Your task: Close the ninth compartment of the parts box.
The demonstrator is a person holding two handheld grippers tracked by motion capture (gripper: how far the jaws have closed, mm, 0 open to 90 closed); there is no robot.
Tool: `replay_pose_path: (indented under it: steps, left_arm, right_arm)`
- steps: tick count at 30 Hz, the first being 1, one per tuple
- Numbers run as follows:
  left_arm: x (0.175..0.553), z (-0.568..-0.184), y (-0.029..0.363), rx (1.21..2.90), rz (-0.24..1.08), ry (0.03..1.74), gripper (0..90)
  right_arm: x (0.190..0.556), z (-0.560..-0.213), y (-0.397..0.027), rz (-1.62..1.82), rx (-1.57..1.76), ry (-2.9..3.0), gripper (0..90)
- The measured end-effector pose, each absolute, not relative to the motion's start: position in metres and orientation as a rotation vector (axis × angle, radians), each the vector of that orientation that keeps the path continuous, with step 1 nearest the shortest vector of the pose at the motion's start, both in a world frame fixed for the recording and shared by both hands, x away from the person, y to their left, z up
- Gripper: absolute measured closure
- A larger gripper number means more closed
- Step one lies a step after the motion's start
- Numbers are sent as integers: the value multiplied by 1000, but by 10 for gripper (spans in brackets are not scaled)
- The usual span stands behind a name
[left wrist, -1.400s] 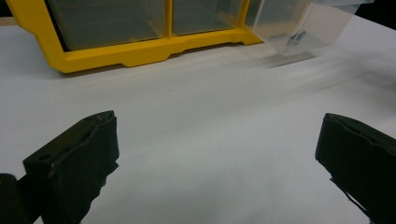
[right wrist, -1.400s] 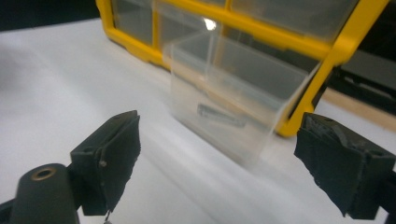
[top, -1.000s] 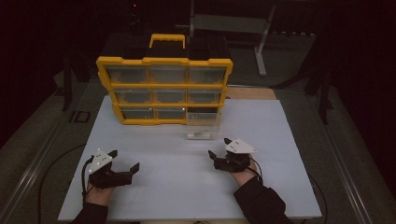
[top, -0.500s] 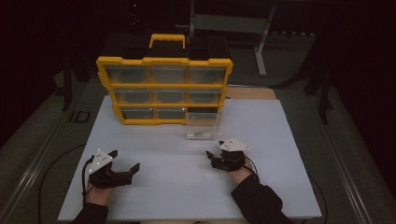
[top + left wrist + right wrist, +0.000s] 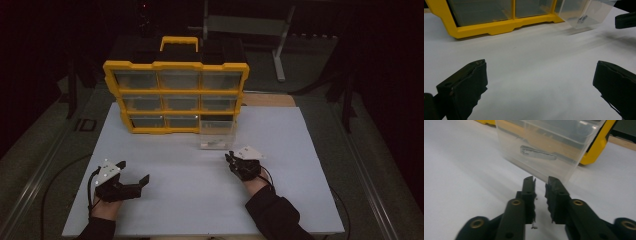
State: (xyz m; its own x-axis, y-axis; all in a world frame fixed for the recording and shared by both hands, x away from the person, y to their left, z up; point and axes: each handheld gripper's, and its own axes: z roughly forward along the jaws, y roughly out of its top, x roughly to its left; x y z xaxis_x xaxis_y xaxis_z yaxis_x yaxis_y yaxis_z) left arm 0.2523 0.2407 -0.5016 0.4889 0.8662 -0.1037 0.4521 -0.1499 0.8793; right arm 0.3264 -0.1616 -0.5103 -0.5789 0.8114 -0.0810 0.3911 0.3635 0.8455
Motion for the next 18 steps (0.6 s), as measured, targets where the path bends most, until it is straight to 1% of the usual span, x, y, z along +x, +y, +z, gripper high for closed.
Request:
replay_pose_path:
  steps: [3,5,18]
  left_arm:
    - [252,-502,241,1779,545,1114,1]
    - [252,-502,241,1779,544,1116,1]
    - [252,-501,241,1776,545,1115,0]
  right_arm:
    - [328,-509,-161,1118,1041,2134,882]
    - [328,-509,-160,1119,1040,2131,897]
    - [333,-503,-155,1118,1018,2101,900]
